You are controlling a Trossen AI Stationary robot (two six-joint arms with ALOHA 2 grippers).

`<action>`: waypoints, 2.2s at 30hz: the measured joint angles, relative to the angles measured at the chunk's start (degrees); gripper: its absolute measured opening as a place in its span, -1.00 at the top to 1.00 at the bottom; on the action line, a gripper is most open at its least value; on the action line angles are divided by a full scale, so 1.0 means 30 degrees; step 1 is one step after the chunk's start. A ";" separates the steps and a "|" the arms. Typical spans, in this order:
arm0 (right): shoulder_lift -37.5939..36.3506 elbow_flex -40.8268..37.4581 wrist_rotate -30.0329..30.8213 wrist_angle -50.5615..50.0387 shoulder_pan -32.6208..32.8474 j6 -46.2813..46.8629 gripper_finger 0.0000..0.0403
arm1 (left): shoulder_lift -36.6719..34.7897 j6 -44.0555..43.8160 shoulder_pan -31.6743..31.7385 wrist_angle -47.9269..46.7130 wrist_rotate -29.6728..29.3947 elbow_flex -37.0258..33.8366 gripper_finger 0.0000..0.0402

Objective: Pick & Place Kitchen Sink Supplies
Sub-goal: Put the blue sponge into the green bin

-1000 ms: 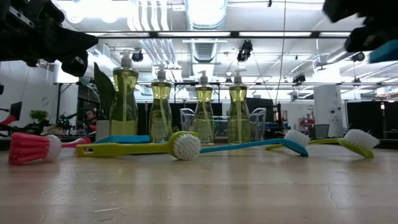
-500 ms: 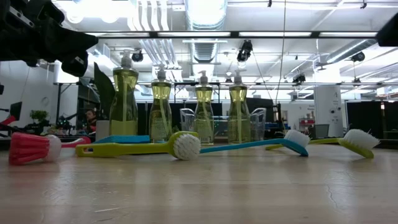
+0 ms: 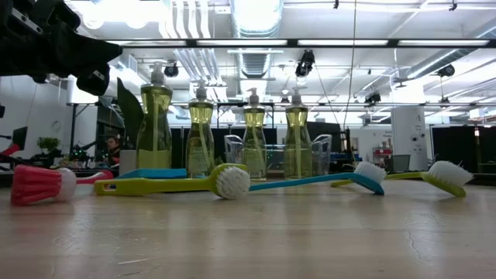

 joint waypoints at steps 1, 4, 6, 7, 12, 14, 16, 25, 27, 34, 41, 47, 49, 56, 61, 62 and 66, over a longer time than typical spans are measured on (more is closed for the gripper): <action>0.0207 0.0000 -0.0012 -0.0016 0.0036 0.0014 0.96 | 0.0001 -0.0002 -0.0001 0.0000 0.0000 0.0000 1.00; 0.0487 0.0007 -0.0080 -0.0162 0.0014 0.0049 0.96 | 0.0001 0.0002 -0.0005 0.0000 0.0000 0.0000 1.00; 0.0492 0.0007 -0.0078 -0.0274 0.0007 0.0152 0.96 | 0.0001 0.0001 -0.0004 0.0000 0.0000 0.0000 1.00; 0.0434 0.0007 -0.0085 -0.0252 0.0007 0.0332 0.96 | 0.0001 0.0000 -0.0004 0.0000 0.0000 0.0000 1.00; -0.0199 0.0012 -0.0082 -0.0238 0.0014 0.1672 0.96 | 0.0001 0.0004 -0.0007 -0.0007 0.0000 0.0000 1.00; -0.0429 0.0015 0.0062 -0.0215 0.0014 0.2093 0.96 | 0.0000 0.0000 -0.0006 0.0000 0.0000 0.0000 1.00; -0.0591 0.0011 0.0232 -0.0209 0.0014 0.2309 0.94 | -0.0002 0.0001 -0.0004 0.0000 0.0000 0.0000 1.00; -0.0477 0.0015 0.0884 -0.0209 0.0005 0.2428 0.58 | -0.0004 -0.0001 0.0000 0.0000 0.0000 0.0000 1.00; -0.0577 0.0015 0.0877 -0.0209 -0.0008 0.2441 0.49 | -0.0005 0.0003 -0.0007 0.0000 0.0000 0.0000 1.00; -0.0859 0.0543 0.1302 -0.0433 -0.0296 0.2570 0.33 | -0.0002 0.0004 0.0000 -0.0004 0.0000 0.0004 1.00; -0.1024 0.1887 0.3019 -0.1692 -0.0947 0.2015 0.35 | -0.0006 0.0002 -0.0003 -0.0007 0.0000 0.0000 1.00; -0.1087 0.3379 0.6610 -0.3096 -0.1094 0.0609 0.41 | 0.0001 -0.0001 -0.0002 -0.0044 0.0000 0.0000 1.00; -0.1092 0.3776 0.7971 -0.3209 -0.1093 0.0153 0.43 | 0.0000 -0.0002 0.0000 -0.0044 0.0000 0.0003 1.00; -0.1094 0.4929 1.2883 -0.3276 -0.1284 -0.2407 0.50 | -0.0001 0.0004 -0.0005 -0.0044 0.0000 0.0005 1.00; -0.1094 0.5257 1.6628 -0.3250 -0.1503 -0.4302 0.55 | 0.0001 -0.0003 0.0000 -0.0044 0.0000 0.0000 1.00; -0.1094 0.5281 1.7268 -0.3263 -0.1532 -0.4573 0.56 | 0.0001 0.0004 0.0000 -0.0044 0.0000 0.0000 1.00; -0.1094 0.5237 1.9921 -0.3241 -0.1626 -0.5221 0.61 | -0.0003 0.0004 -0.0004 -0.0044 0.0000 0.0000 1.00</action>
